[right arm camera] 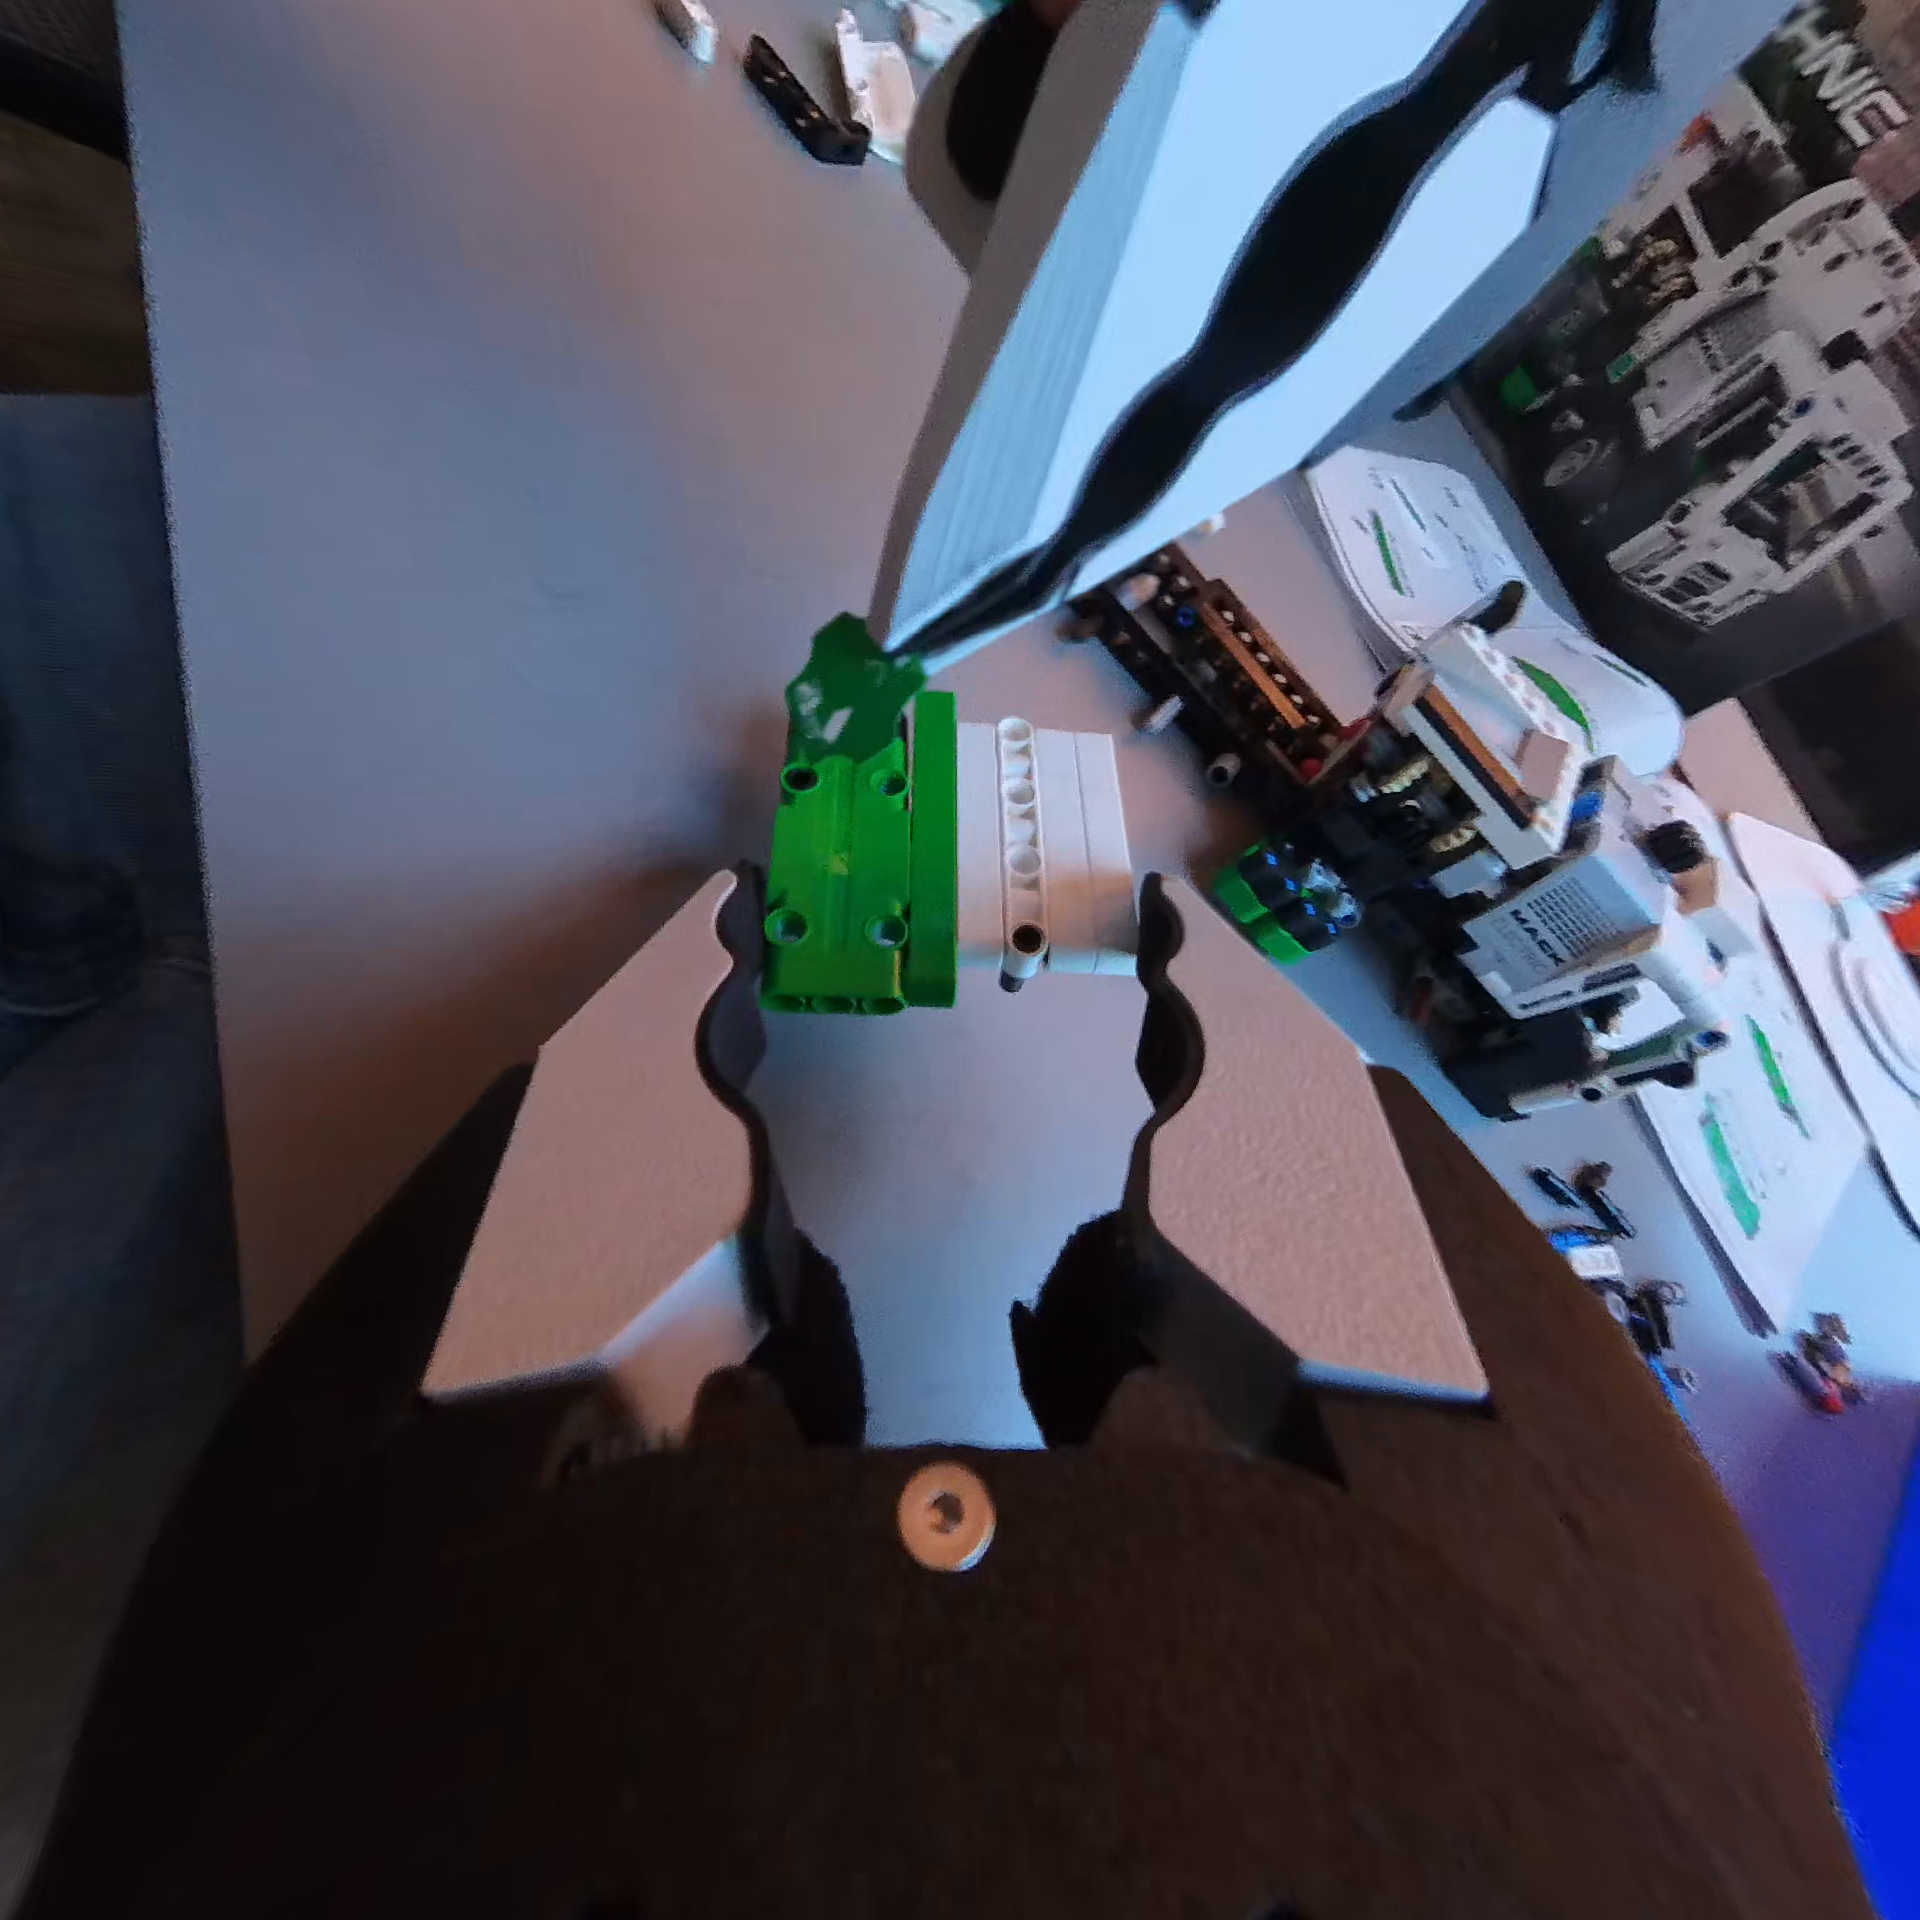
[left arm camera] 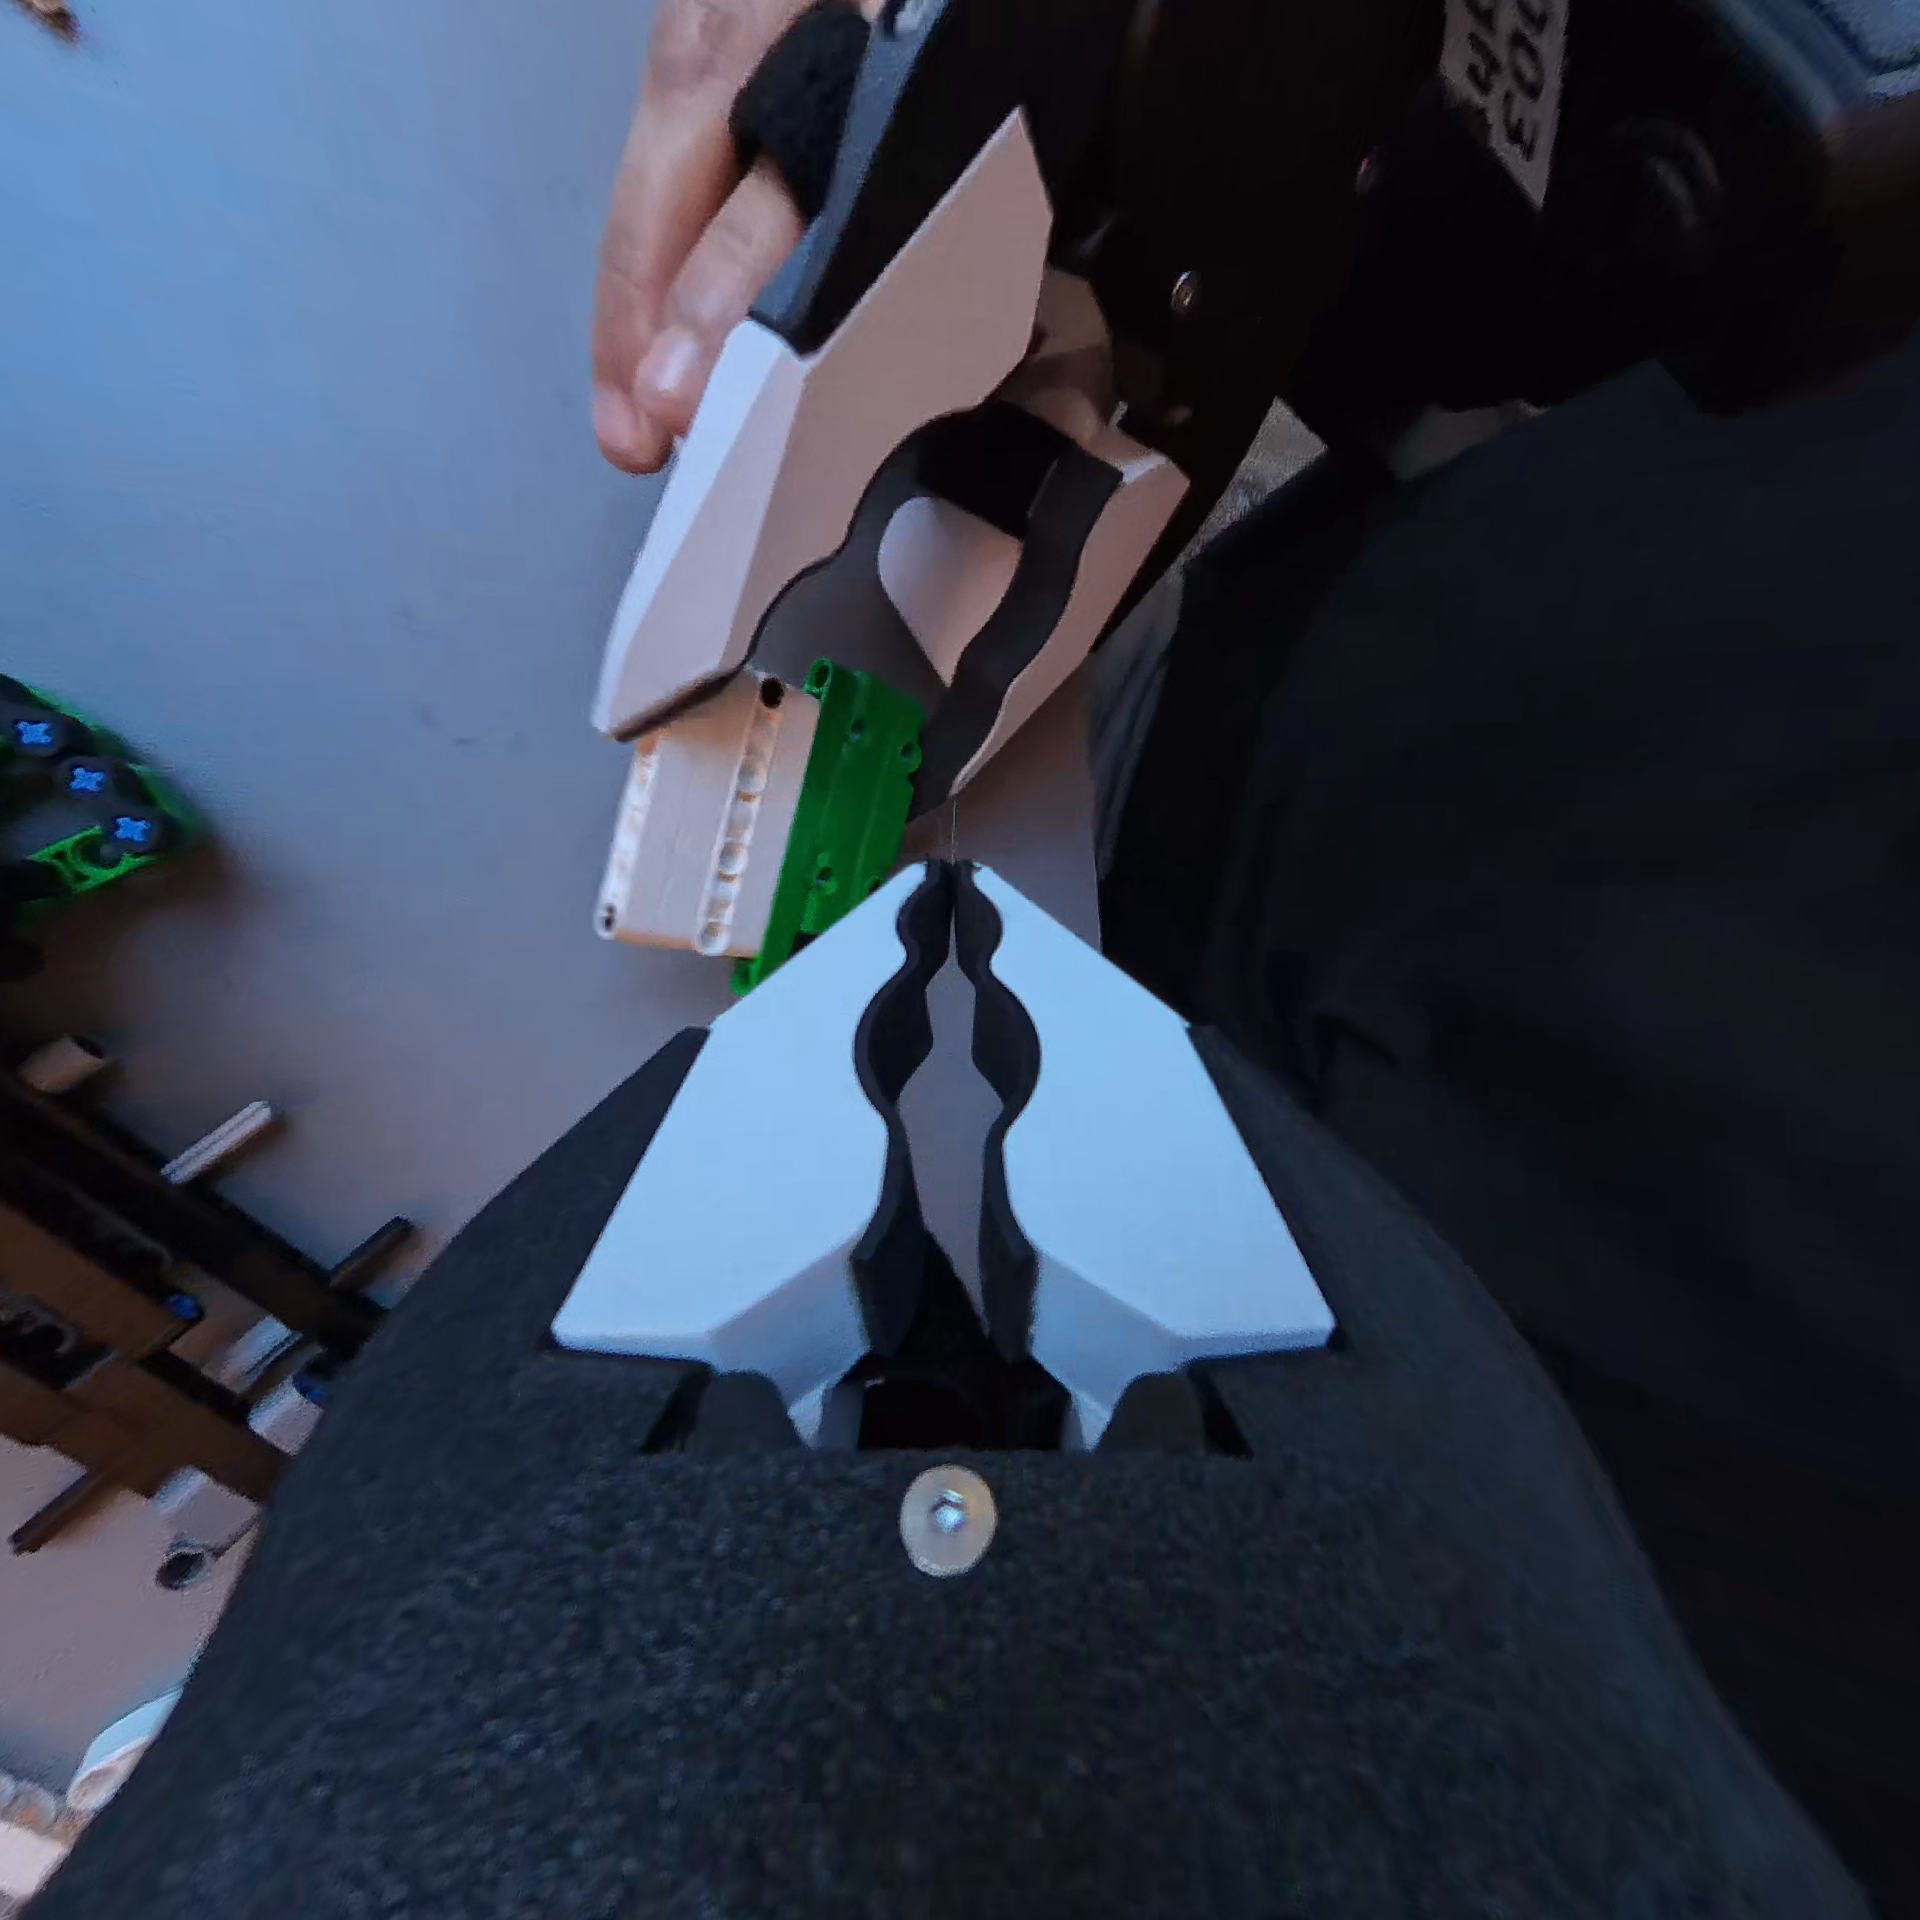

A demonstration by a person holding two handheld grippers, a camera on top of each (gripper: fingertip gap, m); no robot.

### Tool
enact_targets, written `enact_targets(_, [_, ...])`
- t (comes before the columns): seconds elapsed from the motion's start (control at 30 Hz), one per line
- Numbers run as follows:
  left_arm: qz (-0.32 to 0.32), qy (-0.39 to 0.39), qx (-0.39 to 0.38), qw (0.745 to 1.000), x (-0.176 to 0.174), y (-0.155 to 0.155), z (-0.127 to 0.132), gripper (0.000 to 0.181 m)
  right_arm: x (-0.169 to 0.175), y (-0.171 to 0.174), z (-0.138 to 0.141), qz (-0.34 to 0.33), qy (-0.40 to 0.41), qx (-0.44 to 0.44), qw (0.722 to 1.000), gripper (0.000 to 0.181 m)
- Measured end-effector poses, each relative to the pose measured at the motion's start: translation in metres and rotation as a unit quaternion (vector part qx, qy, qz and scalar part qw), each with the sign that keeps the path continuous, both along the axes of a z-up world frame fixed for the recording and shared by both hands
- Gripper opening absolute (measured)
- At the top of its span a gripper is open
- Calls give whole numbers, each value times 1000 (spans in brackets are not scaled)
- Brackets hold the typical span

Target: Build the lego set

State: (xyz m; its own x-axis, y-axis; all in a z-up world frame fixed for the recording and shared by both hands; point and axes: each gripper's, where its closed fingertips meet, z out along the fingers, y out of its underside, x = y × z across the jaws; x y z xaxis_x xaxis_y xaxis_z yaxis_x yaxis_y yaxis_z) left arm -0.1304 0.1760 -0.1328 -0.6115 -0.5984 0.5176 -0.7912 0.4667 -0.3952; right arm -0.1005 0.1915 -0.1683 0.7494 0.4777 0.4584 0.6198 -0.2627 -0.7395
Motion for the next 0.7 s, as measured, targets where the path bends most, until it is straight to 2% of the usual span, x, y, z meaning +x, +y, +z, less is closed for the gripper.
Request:
enact_targets(0.13, [18,-6,-36,999,-4,-1,0,0,-12,-9,-8,54,45,-64,995,72])
enact_targets(0.3, [11,-16,-96,995,-24,-7,1,0,-30,-26,-17,121,90,-156,976,72])
enact_targets(0.4, [8,-14,-112,994,-32,-6,-3,0,-30,-28,-20,127,112,-192,967,74])
enact_targets(0.43, [6,-14,-118,993,-34,-5,-4,0,-31,-28,-17,128,128,-192,964,80])
enact_targets(0.47, [1,-18,-127,992,-35,-4,-3,0,-32,-27,-10,122,153,-189,962,86])
enact_targets(0.53, [-12,-32,-147,989,-38,-4,1,0,-29,-31,6,86,208,-186,956,85])
enact_targets(0.63, [-29,-41,-157,986,-44,-7,-1,0,-15,-44,19,-42,288,-175,941,73])
enact_targets(0.7, [-35,-46,-147,987,-44,-8,-9,0,-25,-63,17,-78,361,-180,912,62])
